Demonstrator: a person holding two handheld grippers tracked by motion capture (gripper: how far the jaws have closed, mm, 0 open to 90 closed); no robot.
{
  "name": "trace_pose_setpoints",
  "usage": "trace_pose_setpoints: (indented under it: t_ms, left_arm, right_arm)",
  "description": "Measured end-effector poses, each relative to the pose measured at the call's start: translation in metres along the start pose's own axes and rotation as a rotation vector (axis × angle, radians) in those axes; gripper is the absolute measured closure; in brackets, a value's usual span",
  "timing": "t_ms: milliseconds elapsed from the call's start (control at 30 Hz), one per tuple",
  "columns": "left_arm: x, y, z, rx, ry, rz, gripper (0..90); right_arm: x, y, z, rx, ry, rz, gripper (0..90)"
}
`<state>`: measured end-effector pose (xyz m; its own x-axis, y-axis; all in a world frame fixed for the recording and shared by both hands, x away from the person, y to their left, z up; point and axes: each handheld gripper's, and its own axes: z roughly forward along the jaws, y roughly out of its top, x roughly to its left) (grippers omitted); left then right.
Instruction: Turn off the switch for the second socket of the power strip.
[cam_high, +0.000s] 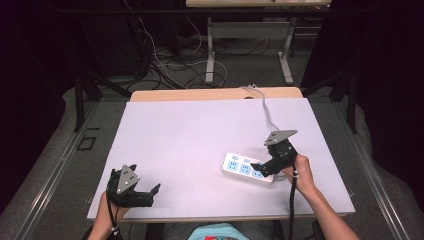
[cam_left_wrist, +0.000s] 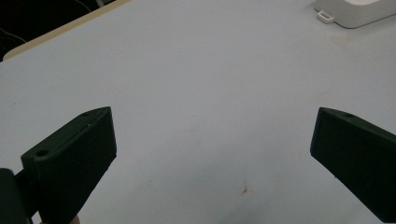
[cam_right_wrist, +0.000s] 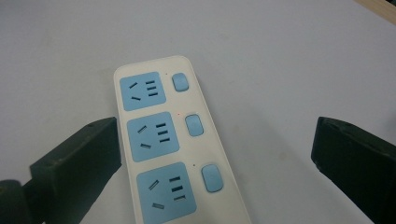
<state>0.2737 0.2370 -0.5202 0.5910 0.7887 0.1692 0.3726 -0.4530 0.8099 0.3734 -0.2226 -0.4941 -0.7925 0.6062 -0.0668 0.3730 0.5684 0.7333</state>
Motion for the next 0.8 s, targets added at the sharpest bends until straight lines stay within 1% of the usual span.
trace_pose_setpoints:
  t_ms: [67,100,133,167,233,300,333,400,433,467,600,633,667,700,733,800]
  left_arm:
    - [0.0,0.0,0.0,-0.001,0.001,0.0,0.1]
    - [0.0,0.0,0.0,0.0,0.001,0.001,0.1]
    - [0.0,0.0,0.0,0.0,0.007,0.011,0.1]
    - [-0.001,0.0,0.0,0.001,0.0,0.001,0.0]
    - [0.0,0.0,-0.001,0.002,0.006,0.008,0.1]
    - [0.0,0.0,0.0,0.002,0.0,0.003,0.1]
    - [0.0,0.001,0.0,0.0,0.012,0.016,0.0]
    - [0.0,0.001,0.0,0.007,0.008,0.02,0.0]
    - [-0.001,0.0,0.0,0.007,-0.003,0.003,0.1]
    - [-0.001,0.0,0.0,0.002,0.001,0.0,0.0]
    - [-0.001,0.0,0.0,0.0,0.001,0.002,0.1]
    - [-0.001,0.0,0.0,0.002,-0.001,0.002,0.1]
    - [-0.001,0.0,-0.001,0.005,-0.001,0.007,0.1]
    - [-0.001,0.0,0.0,0.002,0.001,0.006,0.1]
    - [-0.001,0.0,0.0,0.0,0.002,0.006,0.1]
    - [0.0,0.001,-0.001,0.006,0.008,0.02,0.1]
  right_arm:
    - [-0.001,0.001,0.001,0.004,0.001,-0.002,0.0]
    - [-0.001,0.002,0.002,0.002,-0.005,0.011,0.0]
    - [-0.002,0.003,0.005,0.003,-0.008,0.019,0.0]
    - [-0.003,0.004,0.005,0.002,0.002,0.011,0.0]
    - [-0.004,0.004,0.006,0.007,-0.002,0.011,0.0]
    - [-0.005,0.006,0.008,0.0,-0.001,0.013,0.0]
    - [-0.006,0.006,0.009,-0.004,-0.006,0.02,0.0]
    - [-0.007,0.007,0.011,-0.01,-0.001,0.022,0.0]
    - [-0.008,0.007,0.011,-0.005,0.0,0.028,0.0]
    - [-0.009,0.007,0.012,-0.014,-0.003,0.027,0.0]
    - [-0.01,0.008,0.014,-0.013,-0.007,0.04,0.0]
    - [-0.012,0.009,0.016,-0.012,0.003,0.043,0.0]
    - [-0.013,0.009,0.018,-0.018,0.002,0.038,0.0]
    - [-0.013,0.009,0.019,-0.005,0.003,0.043,0.0]
    - [-0.013,0.009,0.019,-0.005,0.003,0.043,0.0]
    - [-0.013,0.01,0.021,-0.001,0.012,0.05,0.0]
